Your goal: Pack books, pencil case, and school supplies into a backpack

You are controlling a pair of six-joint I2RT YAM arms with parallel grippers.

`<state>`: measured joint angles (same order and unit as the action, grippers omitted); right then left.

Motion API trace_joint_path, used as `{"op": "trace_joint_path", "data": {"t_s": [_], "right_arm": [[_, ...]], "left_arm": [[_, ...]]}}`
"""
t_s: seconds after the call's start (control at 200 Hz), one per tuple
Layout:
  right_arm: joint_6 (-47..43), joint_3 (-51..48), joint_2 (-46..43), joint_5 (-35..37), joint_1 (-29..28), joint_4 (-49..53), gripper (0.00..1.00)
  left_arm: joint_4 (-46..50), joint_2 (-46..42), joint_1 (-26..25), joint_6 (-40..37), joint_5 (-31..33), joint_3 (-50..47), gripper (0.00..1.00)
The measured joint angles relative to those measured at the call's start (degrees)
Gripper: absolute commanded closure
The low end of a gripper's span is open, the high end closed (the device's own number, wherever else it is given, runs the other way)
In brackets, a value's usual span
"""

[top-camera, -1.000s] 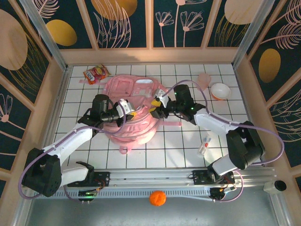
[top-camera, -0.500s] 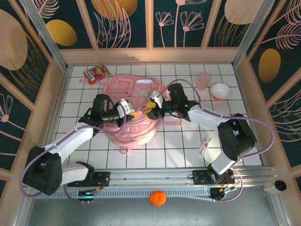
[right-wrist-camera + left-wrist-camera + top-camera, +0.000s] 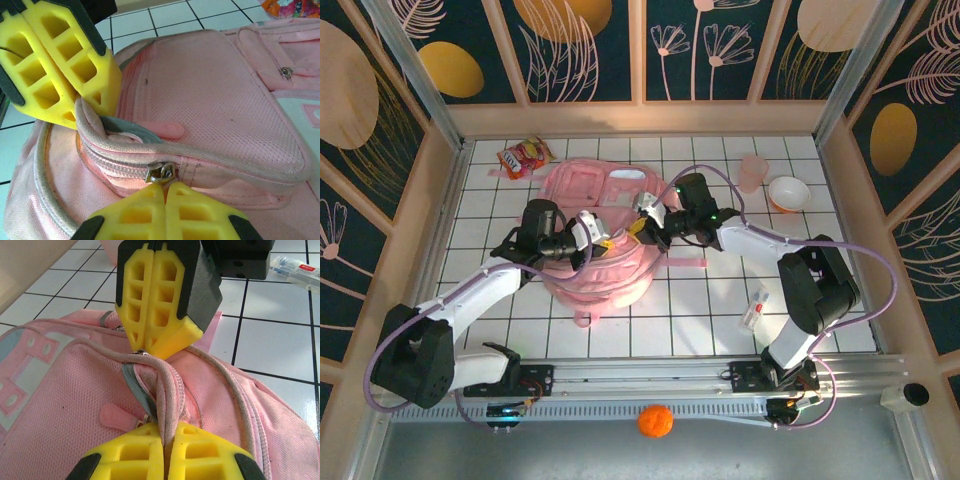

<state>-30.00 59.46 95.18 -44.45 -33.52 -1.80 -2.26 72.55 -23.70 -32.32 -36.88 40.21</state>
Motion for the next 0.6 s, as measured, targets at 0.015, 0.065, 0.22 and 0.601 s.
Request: {"op": "trace_joint_path", "data": {"t_s": [0.015,0.065,0.22,0.601], "right_arm": [[0.02,0.04,0.00,-0.02,0.00,0.20,1.00],[0.15,0.13,0.00,-0.02,0.04,0.52,1.00],[1.20,0.31,0.00,-0.22,0.07,1.44,1.00],[3.39,0.31,0.26,-0.22,-0.35,1.05,0.68]], "left_arm": [[0.00,0.02,-0.02,0.00,0.04,0.00,1.00],[-0.04,0.11,-0.11,0.04,0.22,0.00,1.00],[-0.26,0.11,-0.74,0.90,2.12,0.00,1.00],[-1.55,0.11,-1.05,1.09,0.81,0.00,1.00]]}}
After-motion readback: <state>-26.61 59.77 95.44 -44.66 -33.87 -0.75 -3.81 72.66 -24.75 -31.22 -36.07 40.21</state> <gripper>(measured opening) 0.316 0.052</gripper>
